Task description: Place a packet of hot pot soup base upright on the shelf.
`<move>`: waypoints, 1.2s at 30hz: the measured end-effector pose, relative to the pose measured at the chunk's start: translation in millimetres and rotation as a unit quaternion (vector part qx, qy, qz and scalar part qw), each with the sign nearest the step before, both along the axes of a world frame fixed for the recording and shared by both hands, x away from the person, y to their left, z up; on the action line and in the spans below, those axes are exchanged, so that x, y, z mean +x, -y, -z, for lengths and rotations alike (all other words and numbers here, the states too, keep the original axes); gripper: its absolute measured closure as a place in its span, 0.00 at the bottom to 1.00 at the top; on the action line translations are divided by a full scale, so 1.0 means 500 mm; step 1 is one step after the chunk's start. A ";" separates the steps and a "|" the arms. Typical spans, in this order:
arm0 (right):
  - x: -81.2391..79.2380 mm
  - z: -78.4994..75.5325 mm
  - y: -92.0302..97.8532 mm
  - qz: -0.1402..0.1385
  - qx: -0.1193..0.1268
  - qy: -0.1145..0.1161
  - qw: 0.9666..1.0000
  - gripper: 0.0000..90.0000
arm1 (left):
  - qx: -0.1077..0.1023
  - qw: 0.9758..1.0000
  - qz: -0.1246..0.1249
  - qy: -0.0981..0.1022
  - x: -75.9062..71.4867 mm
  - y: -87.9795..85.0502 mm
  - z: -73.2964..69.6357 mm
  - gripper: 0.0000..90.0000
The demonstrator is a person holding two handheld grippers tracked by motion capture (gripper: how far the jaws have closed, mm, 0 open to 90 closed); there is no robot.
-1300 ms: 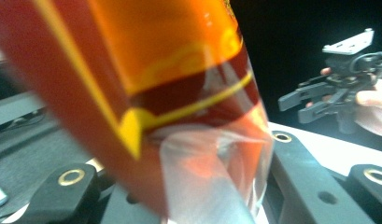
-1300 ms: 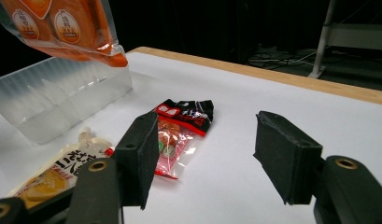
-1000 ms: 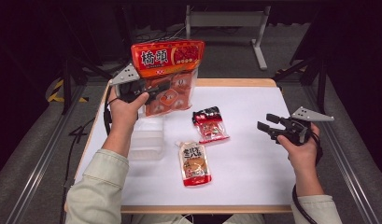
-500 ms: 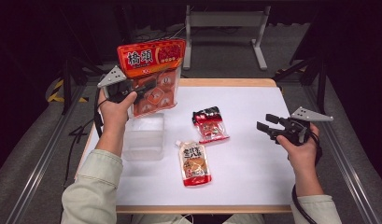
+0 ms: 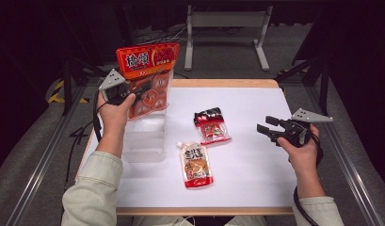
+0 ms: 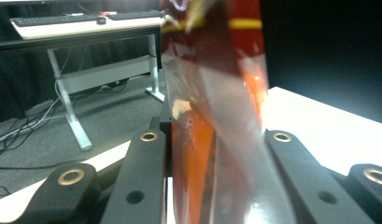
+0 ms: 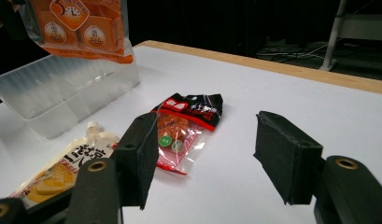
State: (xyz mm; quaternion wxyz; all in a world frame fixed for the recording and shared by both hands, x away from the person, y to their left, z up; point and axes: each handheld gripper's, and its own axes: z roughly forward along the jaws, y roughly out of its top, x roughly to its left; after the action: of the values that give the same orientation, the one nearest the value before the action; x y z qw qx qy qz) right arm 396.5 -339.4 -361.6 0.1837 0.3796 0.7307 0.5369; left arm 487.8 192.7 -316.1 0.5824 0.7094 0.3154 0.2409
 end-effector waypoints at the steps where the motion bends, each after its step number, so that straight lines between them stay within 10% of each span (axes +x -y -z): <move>1: 0.000 0.000 0.000 0.000 0.000 -0.001 1.000 0.45 | 0.003 1.000 -0.005 0.002 0.000 0.000 0.001 0.79; 17: 0.002 0.004 -0.004 -0.006 -0.001 -0.004 1.000 0.45 | 0.033 0.998 -0.022 -0.038 0.024 0.020 0.048 0.79; 36: 0.003 0.006 -0.011 -0.011 -0.005 -0.007 1.000 0.45 | -0.007 0.995 -0.026 -0.091 0.024 -0.033 0.087 0.79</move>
State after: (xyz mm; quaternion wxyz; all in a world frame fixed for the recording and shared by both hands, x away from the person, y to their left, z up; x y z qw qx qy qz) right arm 397.8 -334.1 -364.5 0.1747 0.3748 0.7386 0.5325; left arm 499.8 209.2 -359.5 0.5500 0.7156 0.3873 0.1883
